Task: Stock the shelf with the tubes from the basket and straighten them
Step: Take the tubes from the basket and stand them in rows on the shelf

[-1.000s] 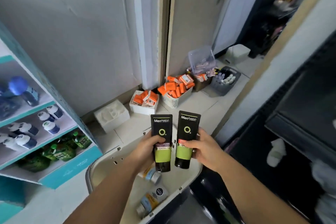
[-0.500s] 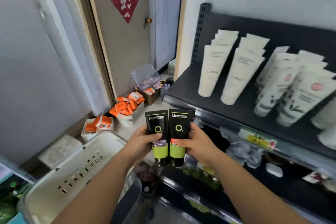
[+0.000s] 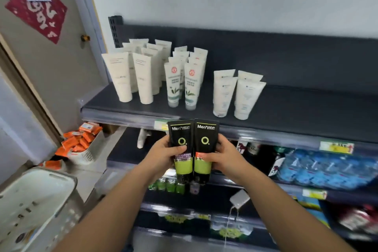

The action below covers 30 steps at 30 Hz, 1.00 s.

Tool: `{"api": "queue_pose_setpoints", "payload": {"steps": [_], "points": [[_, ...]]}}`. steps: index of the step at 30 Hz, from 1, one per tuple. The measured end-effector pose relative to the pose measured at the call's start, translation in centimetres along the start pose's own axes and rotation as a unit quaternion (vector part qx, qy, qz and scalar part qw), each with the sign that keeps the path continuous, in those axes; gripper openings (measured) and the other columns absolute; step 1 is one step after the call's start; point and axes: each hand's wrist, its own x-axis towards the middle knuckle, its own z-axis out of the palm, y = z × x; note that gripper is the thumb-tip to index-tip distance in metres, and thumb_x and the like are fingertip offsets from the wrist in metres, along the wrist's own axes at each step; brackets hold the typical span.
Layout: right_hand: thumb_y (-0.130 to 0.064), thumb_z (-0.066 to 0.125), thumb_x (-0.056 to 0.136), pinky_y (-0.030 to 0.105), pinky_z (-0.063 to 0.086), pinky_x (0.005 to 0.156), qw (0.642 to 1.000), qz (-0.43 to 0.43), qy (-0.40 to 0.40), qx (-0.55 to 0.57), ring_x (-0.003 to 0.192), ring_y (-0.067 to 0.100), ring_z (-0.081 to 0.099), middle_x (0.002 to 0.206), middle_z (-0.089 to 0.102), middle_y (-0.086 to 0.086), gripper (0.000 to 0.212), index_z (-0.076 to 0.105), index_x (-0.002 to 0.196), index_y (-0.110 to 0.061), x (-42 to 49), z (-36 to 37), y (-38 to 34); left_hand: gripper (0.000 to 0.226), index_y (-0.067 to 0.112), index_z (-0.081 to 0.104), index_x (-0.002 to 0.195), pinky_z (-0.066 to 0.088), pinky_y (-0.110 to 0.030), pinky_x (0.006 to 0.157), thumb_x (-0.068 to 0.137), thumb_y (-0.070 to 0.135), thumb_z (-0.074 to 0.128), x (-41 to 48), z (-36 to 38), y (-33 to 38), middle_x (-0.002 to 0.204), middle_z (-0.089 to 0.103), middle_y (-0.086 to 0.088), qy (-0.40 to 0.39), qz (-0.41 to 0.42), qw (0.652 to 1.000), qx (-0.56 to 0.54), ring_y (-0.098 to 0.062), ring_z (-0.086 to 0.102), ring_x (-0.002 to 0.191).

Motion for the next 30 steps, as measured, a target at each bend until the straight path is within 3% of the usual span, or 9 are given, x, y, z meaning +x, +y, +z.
{"api": "queue_pose_setpoints", "payload": {"steps": [9, 15, 21, 30], "points": [[0.008, 0.075, 0.074, 0.053, 0.054, 0.089, 0.992, -0.065, 0.111, 0.011, 0.109, 0.031, 0.066, 0.115, 0.069, 0.012, 0.052, 0.06, 0.118, -0.015, -6.6, -10.4, -3.6, 0.034, 0.006, 0.061, 0.116, 0.056, -0.039, 0.081, 0.086, -0.009, 0.061, 3.9, 13.0, 0.7, 0.111, 0.07, -0.013, -0.114, 0.01, 0.992, 0.044, -0.028, 0.067, 0.1], [0.005, 0.078, 0.072, 0.047, 0.056, 0.083, 0.974, -0.108, 0.196, 0.018, 0.108, 0.032, 0.066, 0.116, 0.069, 0.012, 0.055, 0.059, 0.12, -0.016, -8.6, -16.3, -6.2, 0.03, 0.011, 0.063, 0.11, 0.052, -0.053, 0.092, 0.085, -0.006, 0.063, 8.7, 20.4, 2.0, 0.11, 0.071, -0.013, -0.196, 0.027, 0.976, 0.091, -0.033, 0.066, 0.105], [0.0, 0.079, 0.065, 0.056, 0.054, 0.089, 0.952, -0.157, 0.263, -0.021, 0.109, 0.036, 0.065, 0.115, 0.068, 0.016, 0.057, 0.06, 0.117, -0.012, -9.4, -20.8, -9.9, 0.028, 0.011, 0.065, 0.103, 0.049, -0.058, 0.095, 0.083, -0.008, 0.064, 12.7, 26.7, 2.8, 0.1, 0.072, -0.009, -0.234, 0.063, 0.967, 0.082, -0.03, 0.067, 0.099], [0.006, 0.076, 0.074, 0.033, 0.055, 0.083, 0.906, -0.207, 0.352, -0.108, 0.103, 0.021, 0.067, 0.109, 0.071, 0.005, 0.048, 0.06, 0.116, -0.012, -8.8, -25.7, -11.9, 0.024, 0.015, 0.065, 0.103, 0.051, -0.053, 0.095, 0.087, -0.002, 0.065, 16.9, 32.3, 1.6, 0.105, 0.072, -0.009, -0.25, 0.122, 0.956, 0.094, -0.03, 0.067, 0.104]]}}
